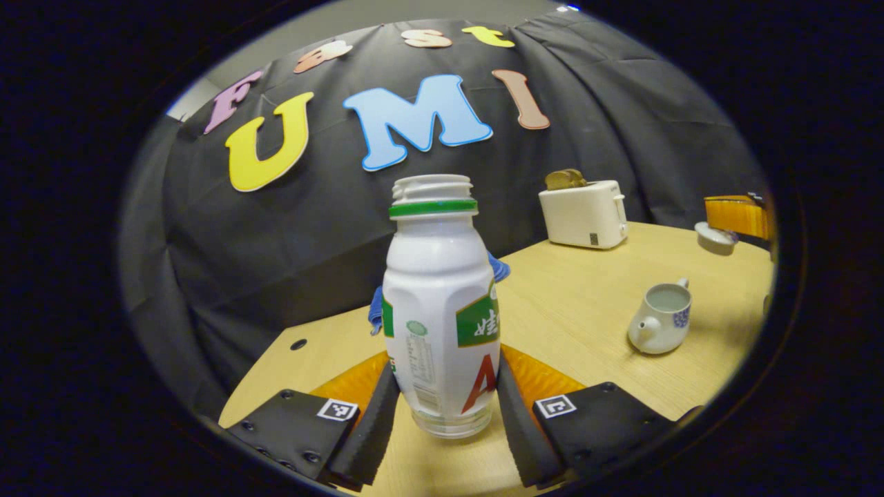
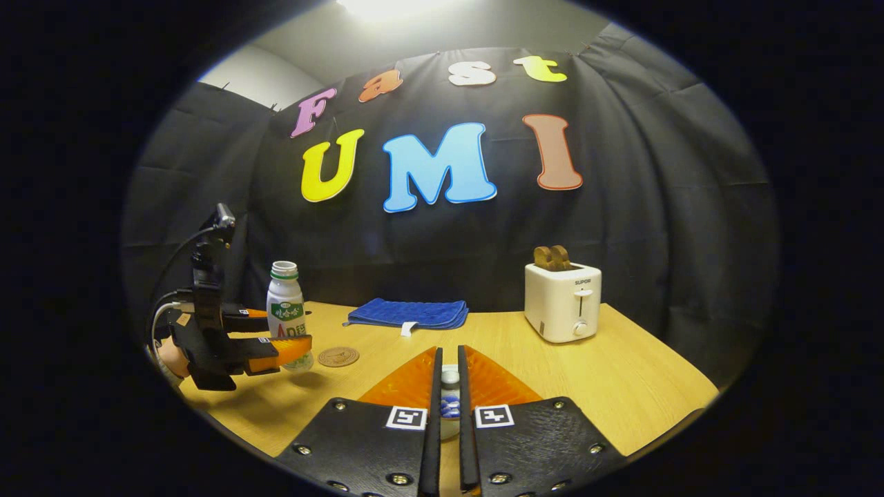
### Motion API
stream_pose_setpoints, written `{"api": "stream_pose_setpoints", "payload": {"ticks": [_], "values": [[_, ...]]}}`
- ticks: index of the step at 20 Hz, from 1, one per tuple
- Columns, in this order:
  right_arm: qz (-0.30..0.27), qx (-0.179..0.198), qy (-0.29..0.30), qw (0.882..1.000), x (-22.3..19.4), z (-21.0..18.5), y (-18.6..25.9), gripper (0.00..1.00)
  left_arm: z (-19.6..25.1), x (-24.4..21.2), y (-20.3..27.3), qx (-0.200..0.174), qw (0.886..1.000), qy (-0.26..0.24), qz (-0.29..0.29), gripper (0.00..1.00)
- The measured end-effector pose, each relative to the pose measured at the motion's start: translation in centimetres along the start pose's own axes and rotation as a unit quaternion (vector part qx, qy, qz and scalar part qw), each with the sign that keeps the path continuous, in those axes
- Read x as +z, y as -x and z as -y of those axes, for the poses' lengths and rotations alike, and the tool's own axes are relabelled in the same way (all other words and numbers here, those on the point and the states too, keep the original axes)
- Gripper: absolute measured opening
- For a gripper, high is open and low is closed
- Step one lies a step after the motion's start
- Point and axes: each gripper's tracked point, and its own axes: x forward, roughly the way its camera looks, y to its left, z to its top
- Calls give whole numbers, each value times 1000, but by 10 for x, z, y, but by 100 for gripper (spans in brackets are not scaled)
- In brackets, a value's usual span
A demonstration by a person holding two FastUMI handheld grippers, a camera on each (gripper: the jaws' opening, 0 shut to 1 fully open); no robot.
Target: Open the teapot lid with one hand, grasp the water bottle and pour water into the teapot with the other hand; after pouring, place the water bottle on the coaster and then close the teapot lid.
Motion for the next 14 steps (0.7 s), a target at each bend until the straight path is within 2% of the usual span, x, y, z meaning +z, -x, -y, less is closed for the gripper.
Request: {"api": "stream_pose_setpoints", "payload": {"ticks": [2,3,5,7,8,9,13,14], "values": [[-12,6,-6,1000,-8,-8,-10,11,-7,-1,6,3,1000,19,3,83],[-18,7,-10,1000,-12,-10,-15,11,-11,0,7,4,1000,27,6,78],[-30,7,-16,999,-21,-12,-25,11,-21,1,12,8,999,40,11,83],[-38,6,-19,999,-27,-15,-32,11,-26,1,12,10,998,56,15,83],[-41,7,-20,999,-30,-17,-36,11,-29,1,13,10,998,64,16,78],[-43,8,-18,999,-32,-19,-38,11,-31,0,13,11,997,69,16,83],[-48,4,-6,999,-38,-21,-46,11,-40,-8,12,14,997,79,9,78],[-49,3,-4,999,-39,-21,-48,11,-40,-9,12,14,996,83,8,83]]}}
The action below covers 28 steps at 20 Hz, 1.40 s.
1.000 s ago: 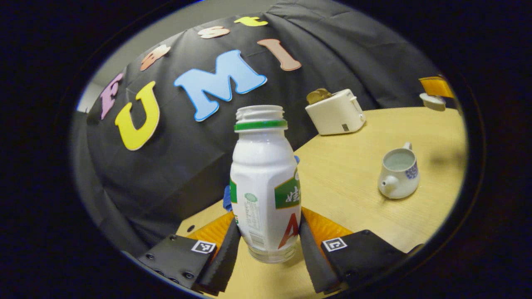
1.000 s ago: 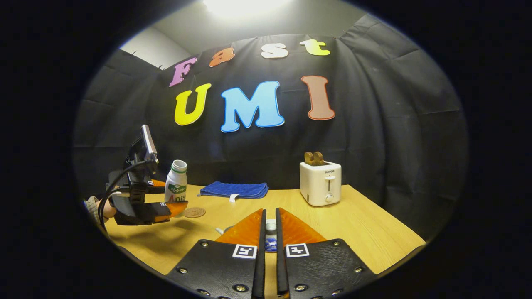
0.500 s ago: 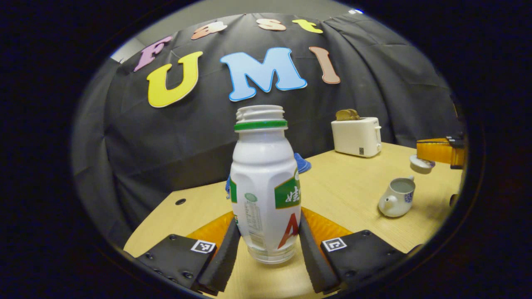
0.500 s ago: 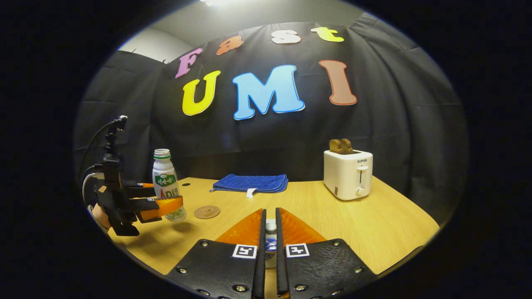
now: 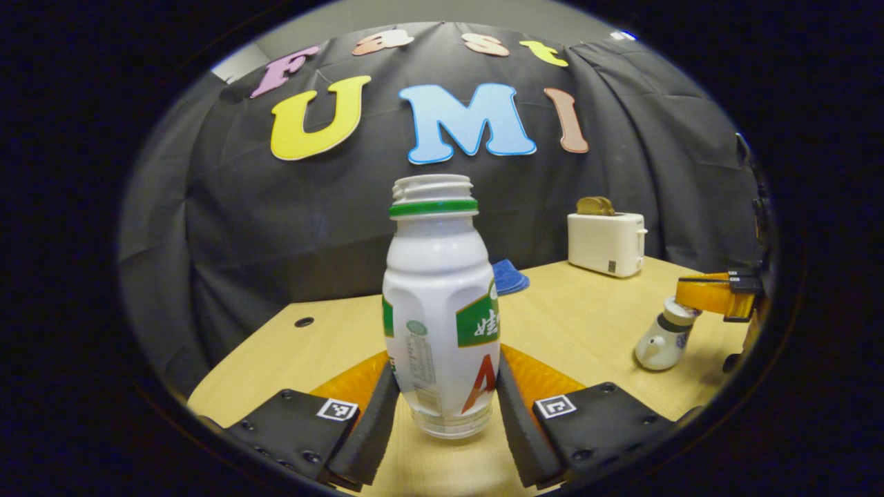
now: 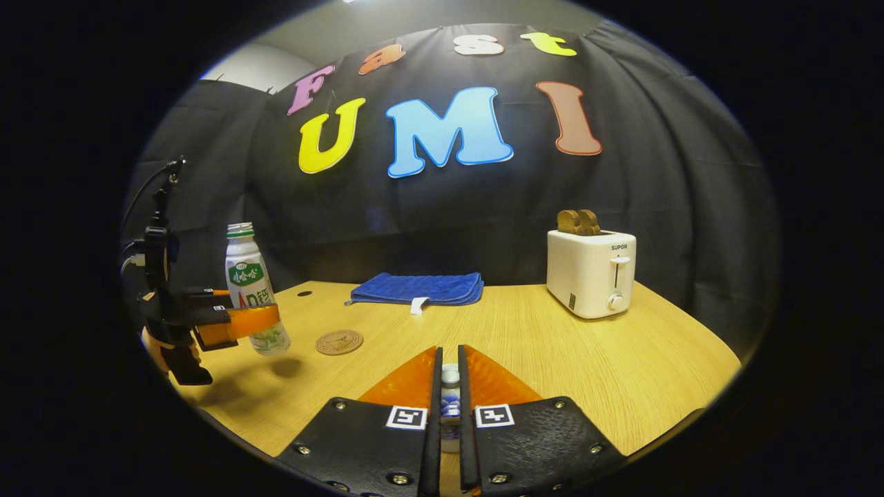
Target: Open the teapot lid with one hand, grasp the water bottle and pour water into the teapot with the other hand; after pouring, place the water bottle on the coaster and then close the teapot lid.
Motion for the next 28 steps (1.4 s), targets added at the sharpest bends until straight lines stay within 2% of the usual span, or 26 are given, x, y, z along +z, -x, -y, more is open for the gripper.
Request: {"api": "stream_pose_setpoints", "payload": {"ticks": [12,15,18,19,20,22,23,24,28], "values": [[-17,-4,-1,1000,-22,1,-8,11,-2,-8,-6,-3,1000,17,-4,83],[-7,-6,-2,1000,-21,2,-7,11,1,-7,-10,-4,1000,17,-1,83],[4,-4,1,1000,-22,2,-7,11,1,-2,-16,-4,1000,22,3,74],[4,-8,0,1000,-22,4,-8,15,0,0,-19,-4,1000,25,4,74],[5,-11,0,1000,-22,6,-7,16,0,3,-21,-5,1000,29,6,78],[5,-11,-1,1000,-22,8,-5,60,0,7,-30,-8,999,33,8,79],[10,-12,-3,1000,-19,8,-2,64,2,8,-35,-10,999,35,7,80],[19,-12,-4,1000,-14,8,0,81,1,11,-40,-12,999,36,6,81],[52,-27,1,998,-1,16,6,87,2,17,-68,-13,1000,28,5,81]]}}
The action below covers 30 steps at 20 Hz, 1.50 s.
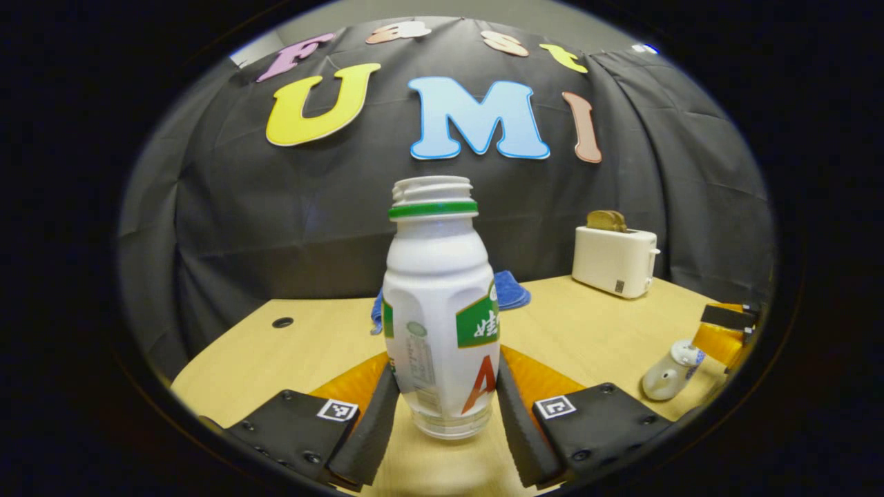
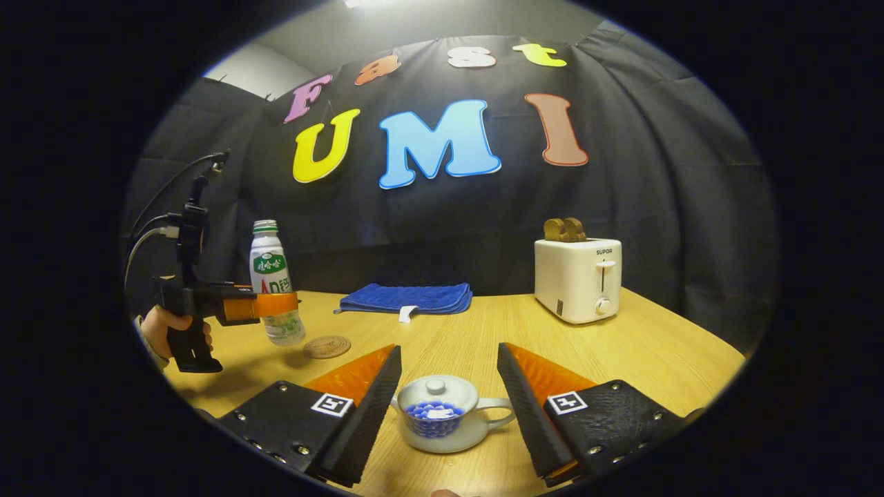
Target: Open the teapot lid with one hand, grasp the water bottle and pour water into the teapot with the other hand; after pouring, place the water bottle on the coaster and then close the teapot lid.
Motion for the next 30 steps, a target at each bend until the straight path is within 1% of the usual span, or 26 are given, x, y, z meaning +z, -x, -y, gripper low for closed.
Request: {"api": "stream_pose_setpoints", "payload": {"ticks": [4,6,8,9,10,11,12,13,14,17,19,22,23,24,26,30], "values": [[4,-8,-2,1000,0,5,3,87,4,-1,-27,2,1000,-16,5,74],[3,-8,-4,1000,0,5,3,87,6,-6,-38,0,1000,-10,4,82],[5,-8,-3,1000,1,6,5,87,4,-13,-49,-2,1000,22,-7,83],[7,-7,-3,1000,1,6,5,87,0,-15,-55,-1,999,42,-11,74],[8,-7,-2,1000,2,6,5,87,-6,-16,-61,2,998,58,-13,83],[9,-8,-1,1000,2,6,5,87,-11,-18,-66,6,998,66,-14,83],[11,-9,0,1000,3,7,5,87,-15,-20,-69,10,997,69,-16,78],[11,-9,-1,1000,3,7,5,87,-15,-24,-72,12,998,67,-18,78],[10,-9,-2,1000,3,7,4,87,-16,-27,-73,14,998,64,-23,82],[4,-10,1,1000,-1,6,3,87,-13,-32,-76,13,998,61,-29,83],[2,-11,6,1000,-2,7,3,87,-13,-33,-76,15,998,60,-27,75],[3,-13,8,1000,-1,8,2,87,-8,-40,-77,9,998,55,-35,88],[2,-13,8,1000,-2,8,2,87,-9,-43,-77,13,998,57,-40,86],[1,-14,7,1000,-2,9,2,87,-9,-44,-76,15,997,56,-42,88],[1,-14,6,1000,-2,9,3,87,-11,-43,-72,21,998,54,-37,96],[2,-14,5,1000,-1,10,3,87,-11,-36,-58,25,998,44,-28,96]]}}
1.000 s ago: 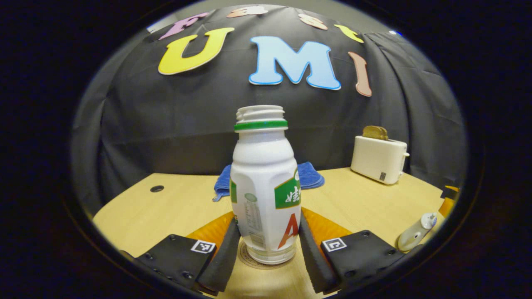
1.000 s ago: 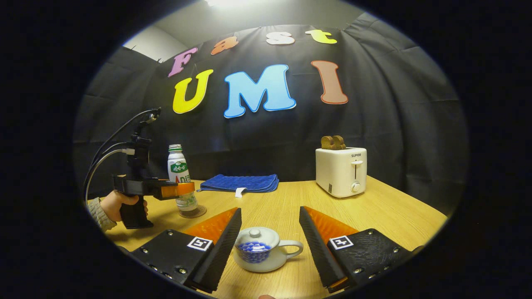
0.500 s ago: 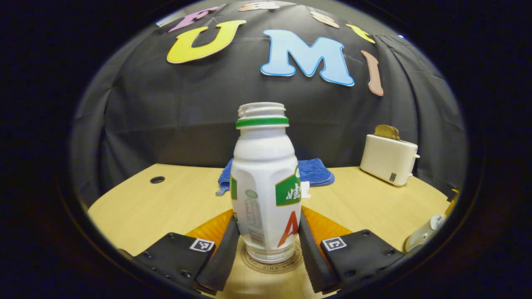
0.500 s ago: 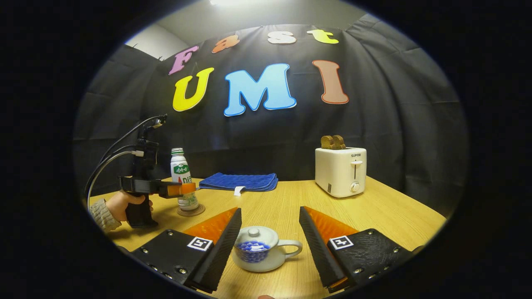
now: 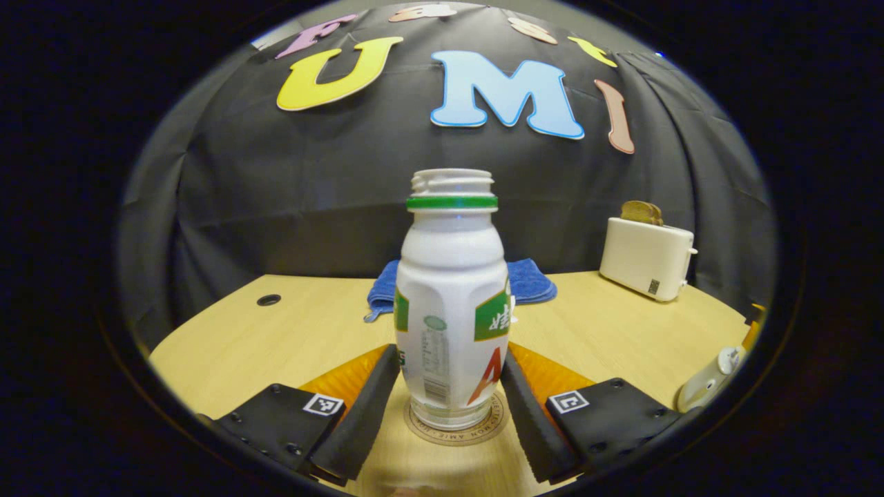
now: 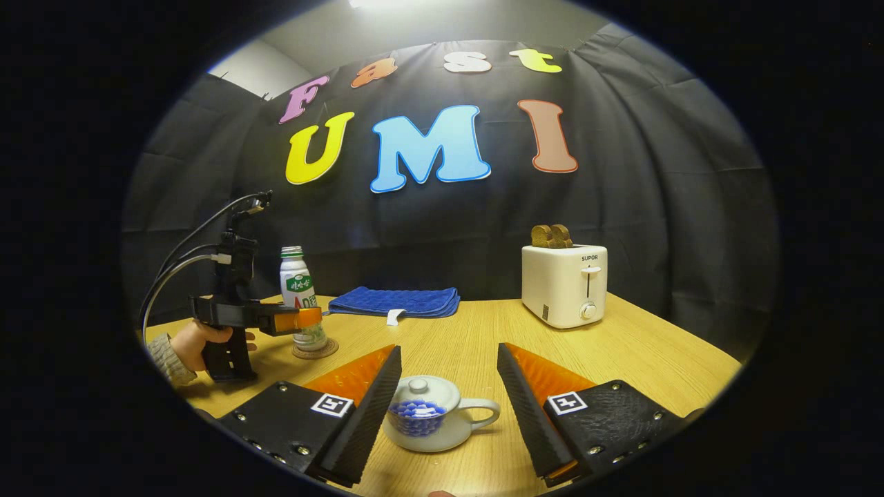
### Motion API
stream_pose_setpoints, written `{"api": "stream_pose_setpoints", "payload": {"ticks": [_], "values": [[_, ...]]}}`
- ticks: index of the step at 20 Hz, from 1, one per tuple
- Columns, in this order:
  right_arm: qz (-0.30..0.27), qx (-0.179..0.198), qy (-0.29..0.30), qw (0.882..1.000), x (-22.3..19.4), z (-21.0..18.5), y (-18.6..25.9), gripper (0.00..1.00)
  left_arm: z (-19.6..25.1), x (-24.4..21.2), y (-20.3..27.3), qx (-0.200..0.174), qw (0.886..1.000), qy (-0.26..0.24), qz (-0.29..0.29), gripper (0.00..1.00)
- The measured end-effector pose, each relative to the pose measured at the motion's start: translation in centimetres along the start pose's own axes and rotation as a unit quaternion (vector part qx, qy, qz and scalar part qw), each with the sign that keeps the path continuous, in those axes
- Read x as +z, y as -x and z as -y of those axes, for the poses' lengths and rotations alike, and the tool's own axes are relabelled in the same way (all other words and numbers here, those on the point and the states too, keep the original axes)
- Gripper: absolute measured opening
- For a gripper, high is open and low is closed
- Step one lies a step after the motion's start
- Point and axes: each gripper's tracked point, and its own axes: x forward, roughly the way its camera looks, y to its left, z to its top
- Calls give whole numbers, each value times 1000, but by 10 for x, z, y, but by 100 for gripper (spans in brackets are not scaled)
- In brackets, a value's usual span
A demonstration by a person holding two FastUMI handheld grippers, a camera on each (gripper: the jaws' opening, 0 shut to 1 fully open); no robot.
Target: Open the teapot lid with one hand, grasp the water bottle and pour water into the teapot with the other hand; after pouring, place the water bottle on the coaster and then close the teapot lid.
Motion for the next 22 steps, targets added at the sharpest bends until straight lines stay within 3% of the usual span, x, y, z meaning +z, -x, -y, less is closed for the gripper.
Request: {"api": "stream_pose_setpoints", "payload": {"ticks": [8,9,10,11,13,19,20,22], "values": [[24,-13,-3,1000,9,3,4,87,1,-1,64,19,1000,6,19,96],[30,-16,-4,999,12,4,7,87,3,-1,77,19,1000,9,23,92],[37,-21,-8,999,15,4,10,87,7,-1,88,18,999,10,28,96],[45,-24,-12,999,19,4,14,87,12,-2,100,15,999,8,34,88],[56,-31,-22,998,22,1,23,87,22,-6,121,12,999,1,43,96],[56,-45,-33,997,26,-16,56,87,60,-19,168,-6,998,-14,63,96],[57,-46,-34,997,27,-20,62,87,68,-20,173,-11,998,-13,65,92],[60,-45,-35,997,27,-28,73,87,81,-21,183,-16,997,-13,75,96]]}}
